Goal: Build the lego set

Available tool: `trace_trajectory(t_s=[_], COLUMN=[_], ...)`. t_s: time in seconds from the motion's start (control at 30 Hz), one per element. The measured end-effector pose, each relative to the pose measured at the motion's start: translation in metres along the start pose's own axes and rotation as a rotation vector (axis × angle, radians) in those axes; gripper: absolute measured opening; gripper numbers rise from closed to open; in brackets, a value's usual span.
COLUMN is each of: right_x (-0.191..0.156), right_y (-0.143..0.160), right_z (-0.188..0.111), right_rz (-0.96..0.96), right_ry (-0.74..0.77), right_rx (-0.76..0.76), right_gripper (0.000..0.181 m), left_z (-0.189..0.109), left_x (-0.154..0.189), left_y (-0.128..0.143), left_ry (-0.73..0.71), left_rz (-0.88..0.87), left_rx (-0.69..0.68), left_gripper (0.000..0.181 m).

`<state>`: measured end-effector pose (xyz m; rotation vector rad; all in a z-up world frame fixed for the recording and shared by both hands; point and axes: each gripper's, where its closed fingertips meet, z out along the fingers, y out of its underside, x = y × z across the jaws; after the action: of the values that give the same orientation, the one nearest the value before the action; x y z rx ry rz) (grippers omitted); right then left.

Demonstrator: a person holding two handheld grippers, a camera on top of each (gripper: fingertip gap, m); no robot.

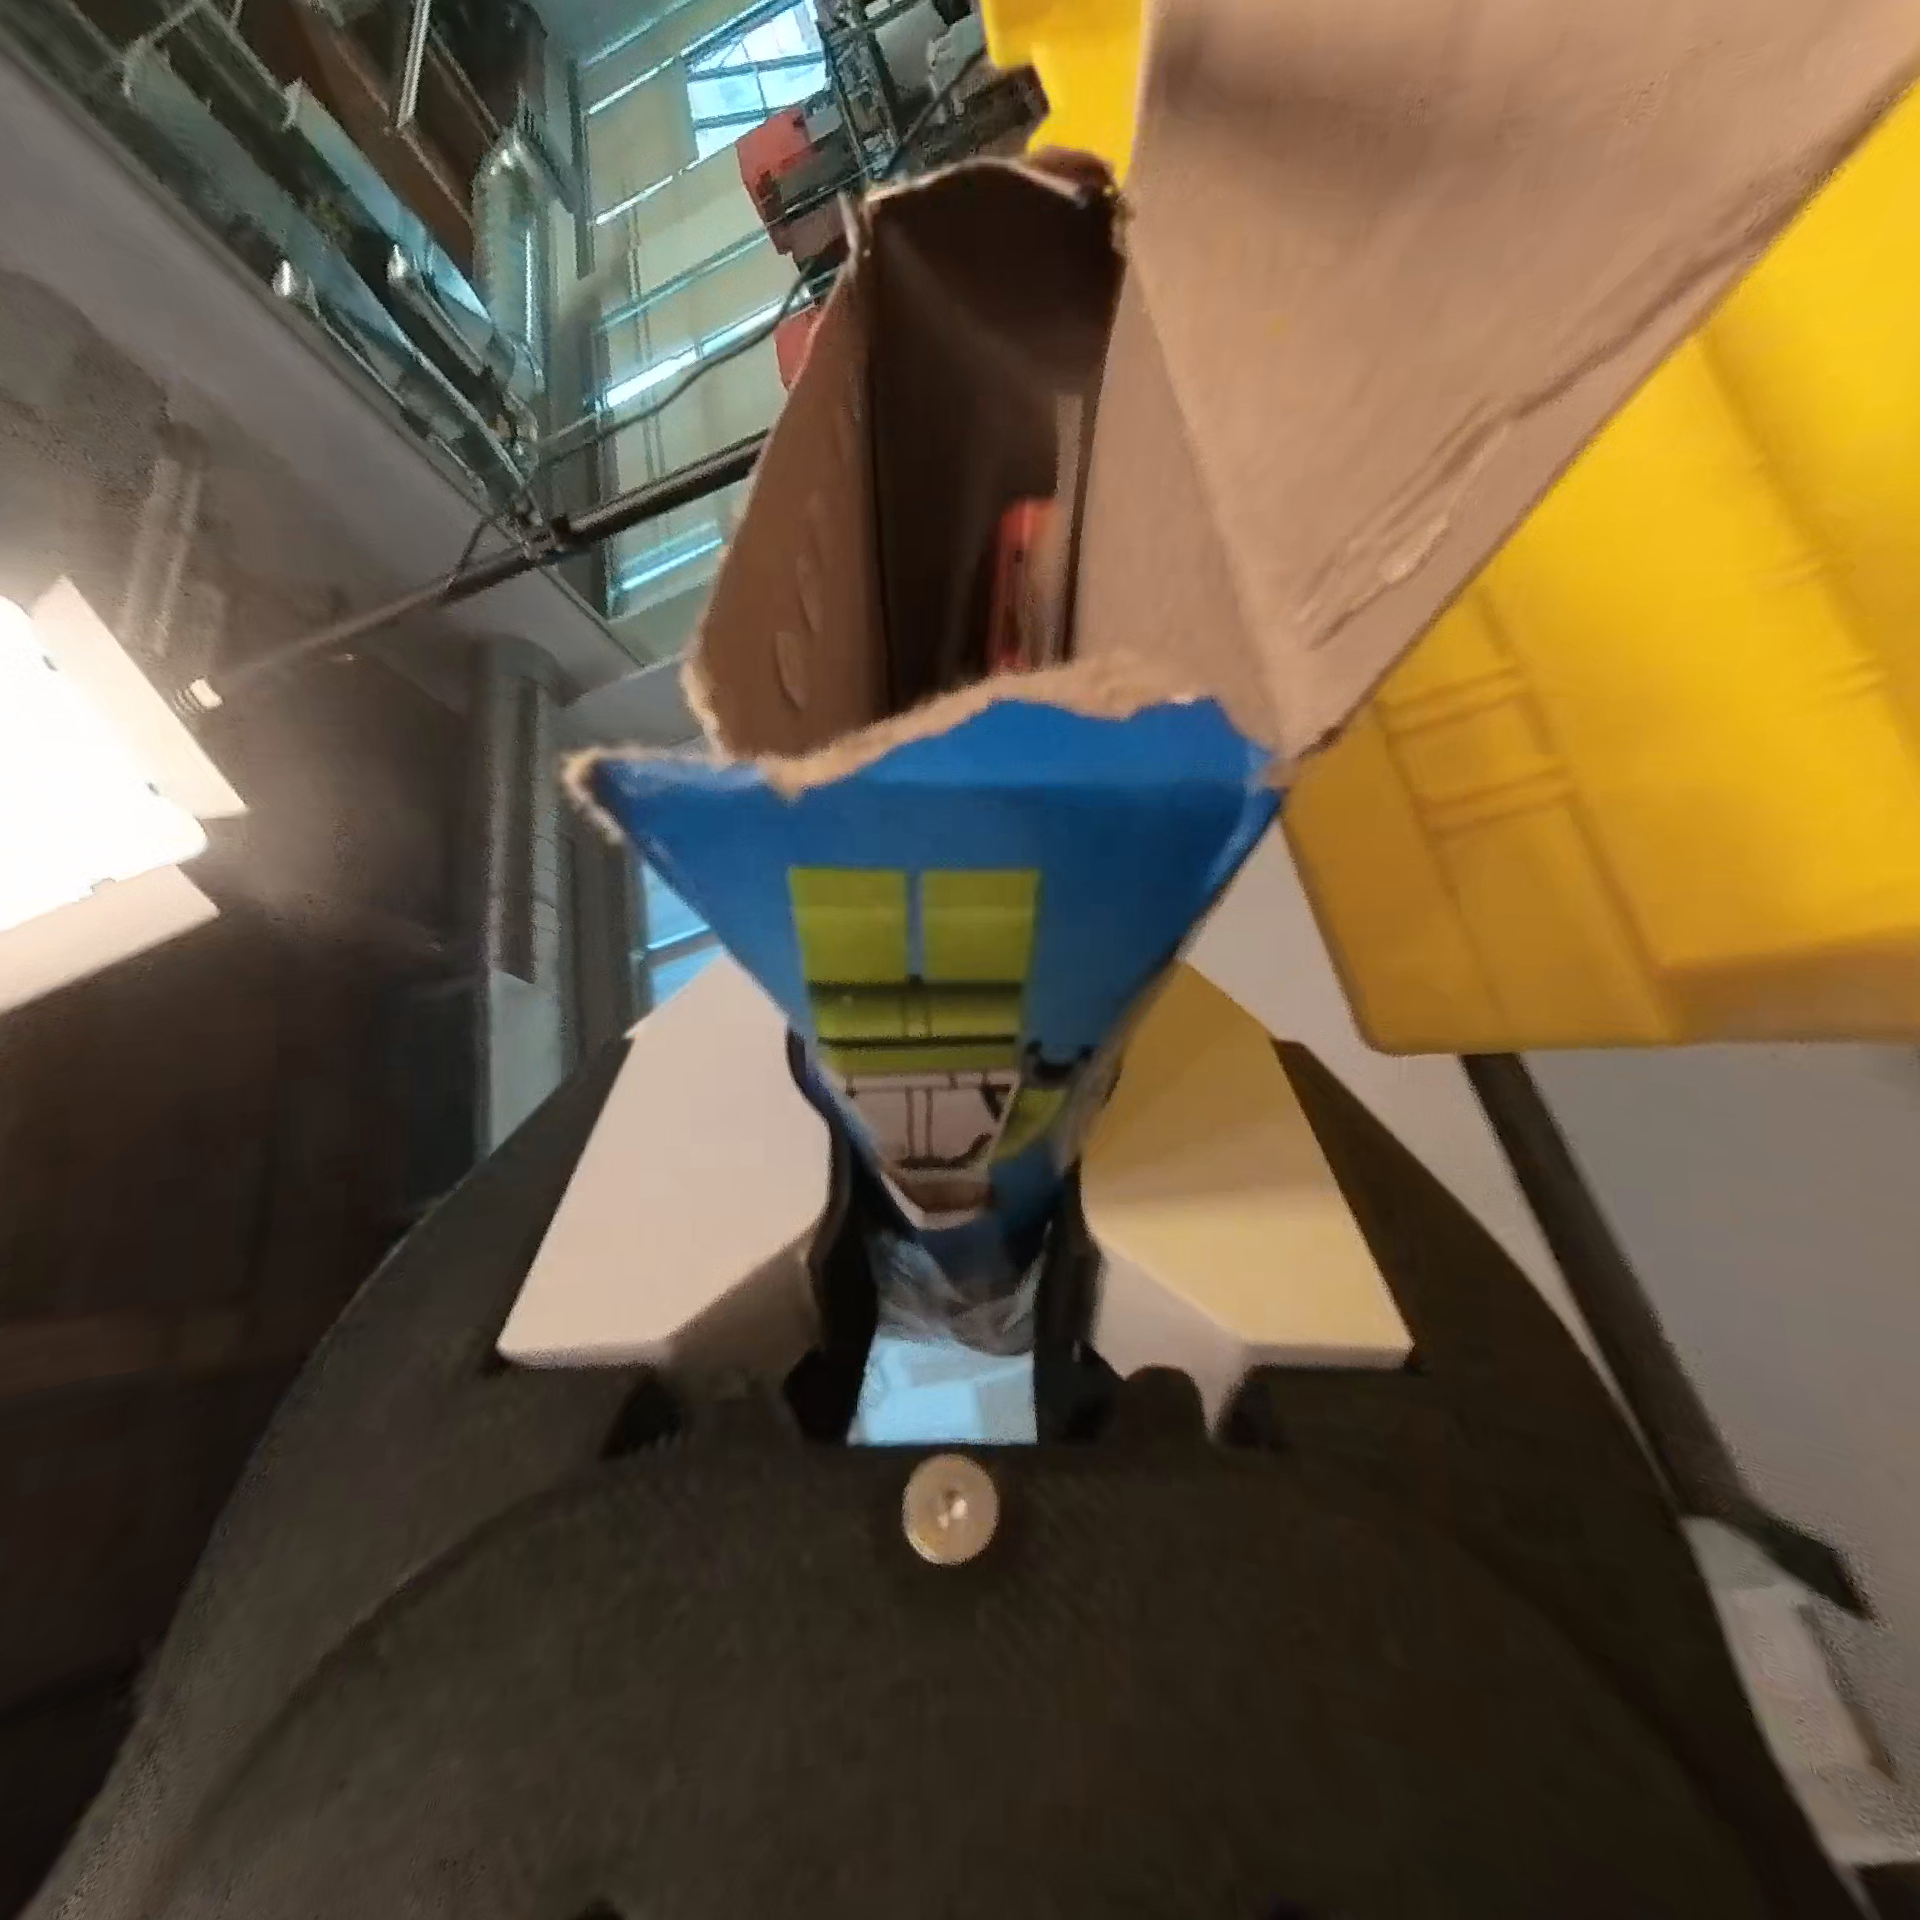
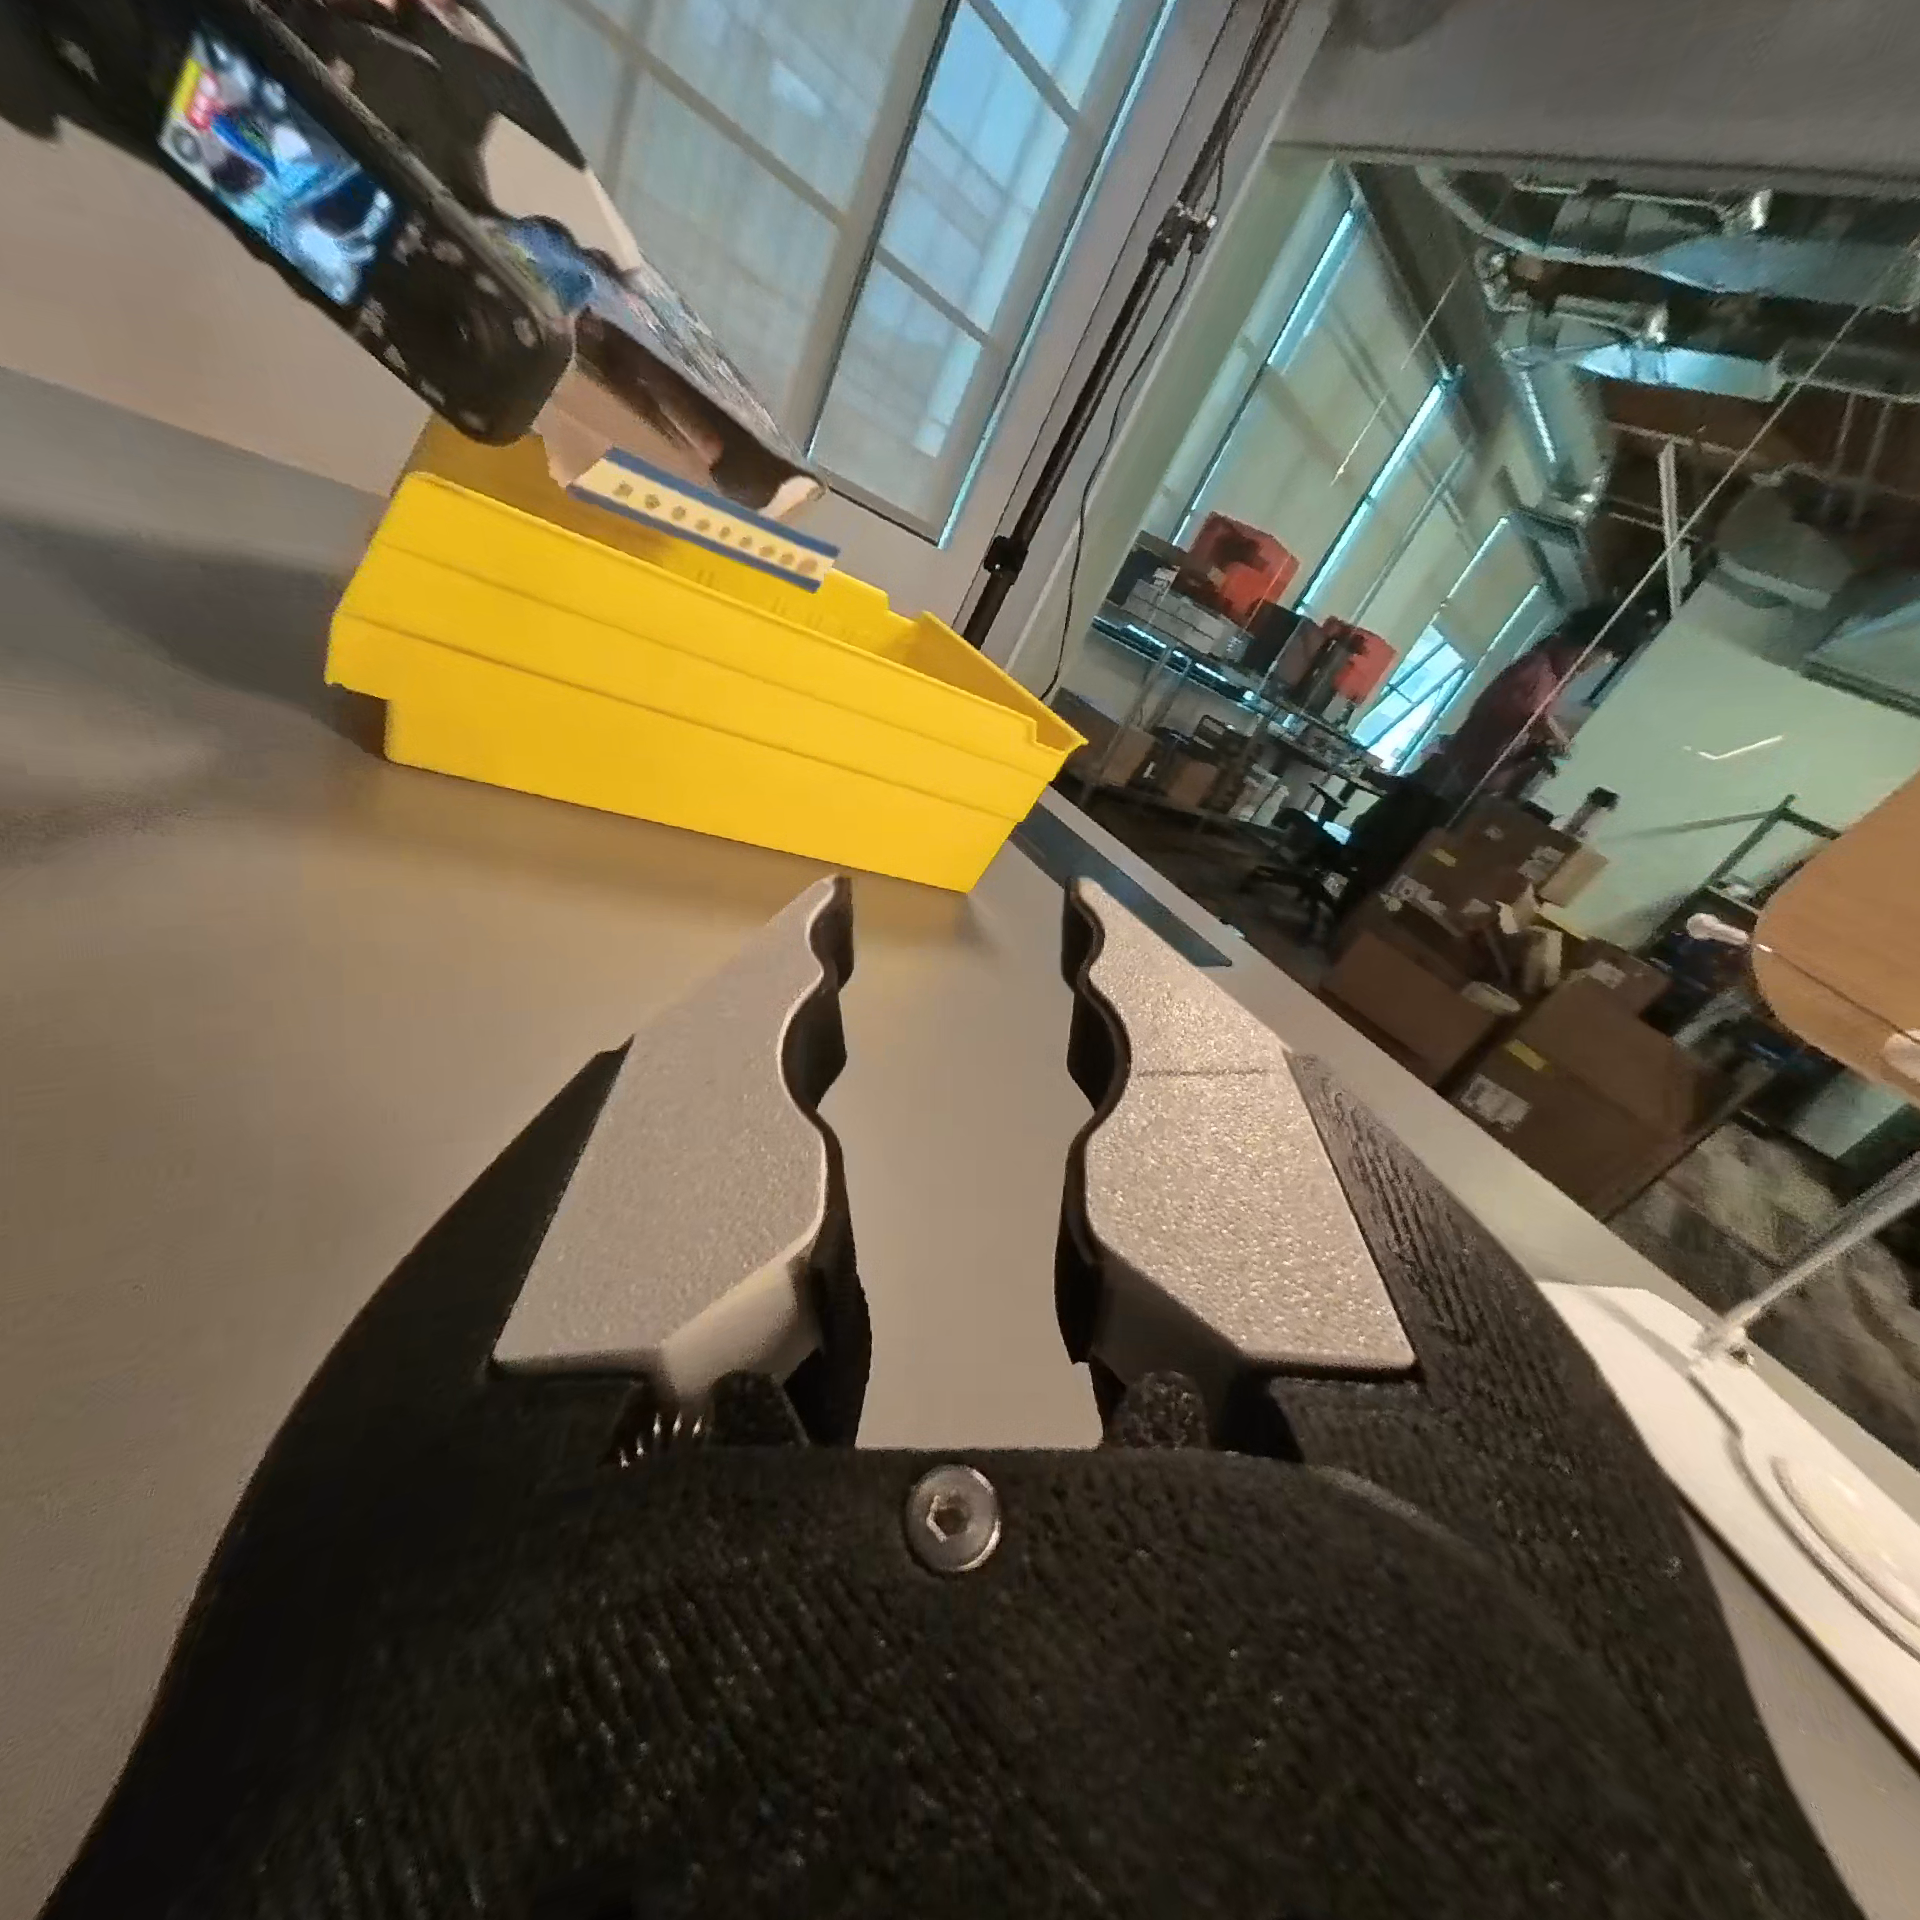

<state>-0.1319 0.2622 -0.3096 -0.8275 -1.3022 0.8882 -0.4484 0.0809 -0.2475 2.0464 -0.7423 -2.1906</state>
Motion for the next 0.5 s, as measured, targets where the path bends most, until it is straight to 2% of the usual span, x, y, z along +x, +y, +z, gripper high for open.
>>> trace_trajectory(t_s=[0.27, 0.5], right_x=[0.007, 0.006], right_y=[0.006, 0.007], right_z=[0.001, 0.001], right_rz=[0.068, 0.074], right_ry=[0.008, -0.002], right_rx=[-0.02, -0.024], right_gripper=[0.039, 0.039], left_z=[0.022, 0.024], left_x=[-0.018, -0.031], left_y=[-0.007, -0.025], left_ry=[-0.097, -0.172], left_rz=[0.392, 0.629], left_rx=[0.007, 0.044], left_gripper=[0.032, 0.031])
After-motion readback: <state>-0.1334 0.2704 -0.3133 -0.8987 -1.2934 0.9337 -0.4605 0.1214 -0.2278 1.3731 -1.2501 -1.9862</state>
